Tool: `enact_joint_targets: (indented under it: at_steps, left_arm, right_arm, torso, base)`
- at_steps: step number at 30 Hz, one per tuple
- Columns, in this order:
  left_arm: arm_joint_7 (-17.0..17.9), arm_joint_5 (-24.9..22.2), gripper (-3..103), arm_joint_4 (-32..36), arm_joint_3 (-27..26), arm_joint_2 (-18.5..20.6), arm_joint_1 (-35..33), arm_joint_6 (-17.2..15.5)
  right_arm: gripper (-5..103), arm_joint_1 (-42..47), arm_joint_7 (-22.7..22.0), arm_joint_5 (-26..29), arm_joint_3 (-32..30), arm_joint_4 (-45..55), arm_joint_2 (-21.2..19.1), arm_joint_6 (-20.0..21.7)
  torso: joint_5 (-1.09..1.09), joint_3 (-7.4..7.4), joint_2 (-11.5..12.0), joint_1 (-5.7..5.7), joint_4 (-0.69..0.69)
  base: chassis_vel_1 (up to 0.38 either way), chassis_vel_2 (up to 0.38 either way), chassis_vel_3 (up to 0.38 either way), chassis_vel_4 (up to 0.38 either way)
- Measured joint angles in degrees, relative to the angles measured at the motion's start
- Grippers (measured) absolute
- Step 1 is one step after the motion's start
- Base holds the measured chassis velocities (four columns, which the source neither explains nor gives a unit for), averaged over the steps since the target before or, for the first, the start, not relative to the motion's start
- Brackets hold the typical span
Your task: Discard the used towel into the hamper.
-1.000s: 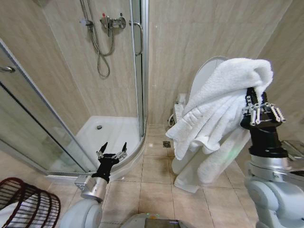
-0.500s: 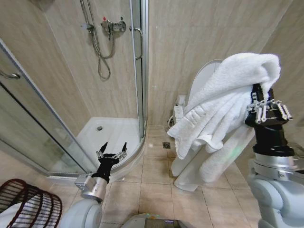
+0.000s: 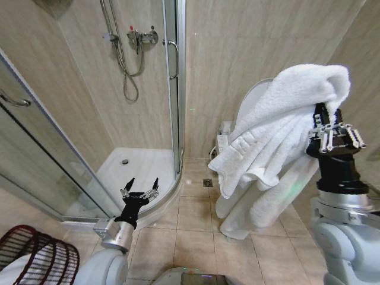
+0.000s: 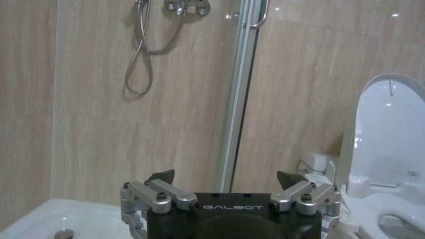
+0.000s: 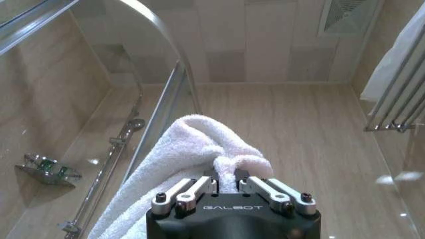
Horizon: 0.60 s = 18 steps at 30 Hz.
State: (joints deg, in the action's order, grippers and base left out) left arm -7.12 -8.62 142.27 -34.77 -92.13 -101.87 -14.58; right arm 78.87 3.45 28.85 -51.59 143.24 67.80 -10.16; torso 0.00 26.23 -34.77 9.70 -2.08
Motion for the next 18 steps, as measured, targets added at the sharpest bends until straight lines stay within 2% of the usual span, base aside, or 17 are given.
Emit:
enact_joint_targets:
  at_steps: [18]
  left_arm:
    - [0.0,0.0,100,0.0,0.0,0.0,0.0,0.0]
  right_arm:
    - [13,0.3,0.1,0.5,-0.4,0.0,0.2,-0.1]
  torso:
    - [0.00,2.66,-4.5,1.86,0.00]
  base:
    - [0.000,0.000,0.000,0.000]
